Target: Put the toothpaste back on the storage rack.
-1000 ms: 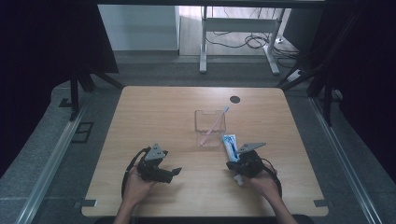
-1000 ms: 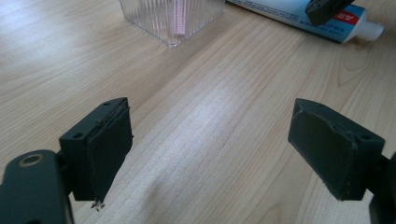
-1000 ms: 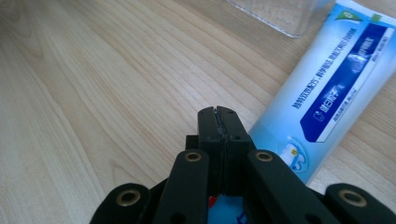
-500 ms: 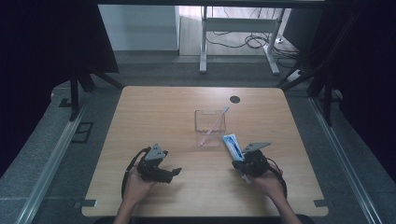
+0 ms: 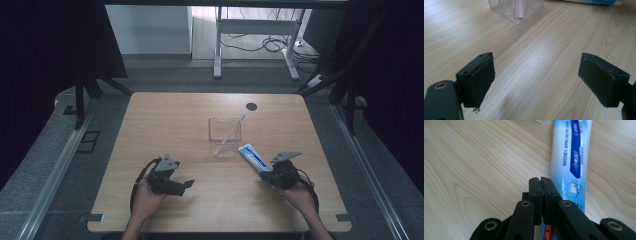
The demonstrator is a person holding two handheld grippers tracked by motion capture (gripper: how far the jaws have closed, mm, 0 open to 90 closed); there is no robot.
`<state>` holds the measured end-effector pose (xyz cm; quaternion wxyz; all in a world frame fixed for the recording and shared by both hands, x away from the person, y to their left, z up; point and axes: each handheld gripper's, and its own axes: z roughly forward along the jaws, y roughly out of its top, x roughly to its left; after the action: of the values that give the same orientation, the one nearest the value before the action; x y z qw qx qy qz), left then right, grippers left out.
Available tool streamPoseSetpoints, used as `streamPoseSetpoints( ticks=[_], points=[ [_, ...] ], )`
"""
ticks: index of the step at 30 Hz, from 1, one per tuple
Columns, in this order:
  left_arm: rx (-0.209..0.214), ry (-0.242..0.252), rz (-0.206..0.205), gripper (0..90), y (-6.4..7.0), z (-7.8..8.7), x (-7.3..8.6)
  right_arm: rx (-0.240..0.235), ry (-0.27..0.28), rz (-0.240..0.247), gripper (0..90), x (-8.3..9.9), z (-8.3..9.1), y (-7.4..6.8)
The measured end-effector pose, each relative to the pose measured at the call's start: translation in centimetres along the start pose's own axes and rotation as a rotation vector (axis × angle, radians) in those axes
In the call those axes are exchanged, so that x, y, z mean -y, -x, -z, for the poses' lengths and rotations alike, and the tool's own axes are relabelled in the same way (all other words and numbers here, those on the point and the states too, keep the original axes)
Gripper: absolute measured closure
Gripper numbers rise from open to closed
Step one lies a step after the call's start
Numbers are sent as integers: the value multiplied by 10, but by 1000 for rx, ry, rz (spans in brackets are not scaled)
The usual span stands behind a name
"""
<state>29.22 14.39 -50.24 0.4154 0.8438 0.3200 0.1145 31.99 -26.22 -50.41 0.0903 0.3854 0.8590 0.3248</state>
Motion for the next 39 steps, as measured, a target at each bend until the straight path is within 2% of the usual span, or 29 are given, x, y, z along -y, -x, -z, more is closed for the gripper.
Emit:
streamPoseSetpoints(
  ticks=[6,11,17,18,20,28,39],
  points=[
    [3,4,2,139,0,1,-1,10,-20,-9,852,3,6,6],
    [1,2,4,139,-1,1,0,10,-53,19,801,-6,12,3],
    [-2,-21,2,139,-4,-2,4,39,-90,41,674,-22,24,5],
    [-5,-19,12,138,-3,-3,4,45,-96,46,656,-24,24,7],
    [-5,-26,7,138,-4,-3,5,50,-115,38,621,-27,25,10],
    [-1,-19,18,138,-5,-3,6,49,-182,-1,530,-38,17,23],
    [7,-22,10,139,-4,-3,5,80,-300,64,452,-55,-4,20]
  ],
)
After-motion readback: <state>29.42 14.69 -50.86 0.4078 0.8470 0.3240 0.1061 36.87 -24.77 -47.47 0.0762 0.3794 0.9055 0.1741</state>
